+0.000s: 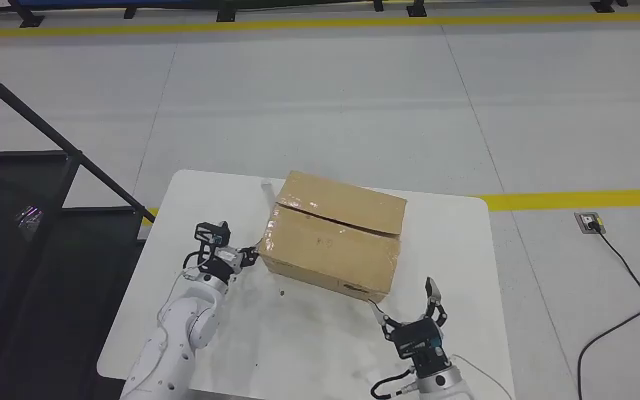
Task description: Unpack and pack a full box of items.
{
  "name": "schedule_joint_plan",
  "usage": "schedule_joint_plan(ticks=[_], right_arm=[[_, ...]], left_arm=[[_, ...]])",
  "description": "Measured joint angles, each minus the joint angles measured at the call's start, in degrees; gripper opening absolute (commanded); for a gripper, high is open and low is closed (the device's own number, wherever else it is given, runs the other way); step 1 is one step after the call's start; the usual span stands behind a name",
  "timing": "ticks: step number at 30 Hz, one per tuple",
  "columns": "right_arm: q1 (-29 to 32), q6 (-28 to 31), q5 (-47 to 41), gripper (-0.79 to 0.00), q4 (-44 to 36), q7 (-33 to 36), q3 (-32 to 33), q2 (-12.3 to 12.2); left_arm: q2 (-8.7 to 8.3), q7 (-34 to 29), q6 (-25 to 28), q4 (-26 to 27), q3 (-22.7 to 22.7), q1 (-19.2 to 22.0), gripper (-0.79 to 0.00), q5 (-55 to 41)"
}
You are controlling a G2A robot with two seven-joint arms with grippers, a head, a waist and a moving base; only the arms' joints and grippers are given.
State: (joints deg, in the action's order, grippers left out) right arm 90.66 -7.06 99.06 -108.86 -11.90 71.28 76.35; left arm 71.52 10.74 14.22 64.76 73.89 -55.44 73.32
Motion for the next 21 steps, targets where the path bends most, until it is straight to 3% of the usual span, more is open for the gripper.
schedule_joint_plan(ticks=[9, 13, 21], right_arm=[[-1.44, 1.69, -0.74, 0.000, 0.54, -0.01, 0.47, 0.02], [-1.68, 2.83, -0.72, 0.000, 0.69, -0.05, 0.68, -0.04], [-0.80, 3.76, -0.66, 0.000, 0.20, 0.11, 1.65, -0.22]], left_arm=[[-0.45, -1.18, 1.30, 5.46, 0.32, -4.40, 0.000, 1.66], [-0.50, -2.15, -2.03, 6.07, 1.30, -5.27, 0.000, 1.93], [0.36, -2.76, -4.66, -1.11, 0.23, 0.59, 0.000, 0.30]])
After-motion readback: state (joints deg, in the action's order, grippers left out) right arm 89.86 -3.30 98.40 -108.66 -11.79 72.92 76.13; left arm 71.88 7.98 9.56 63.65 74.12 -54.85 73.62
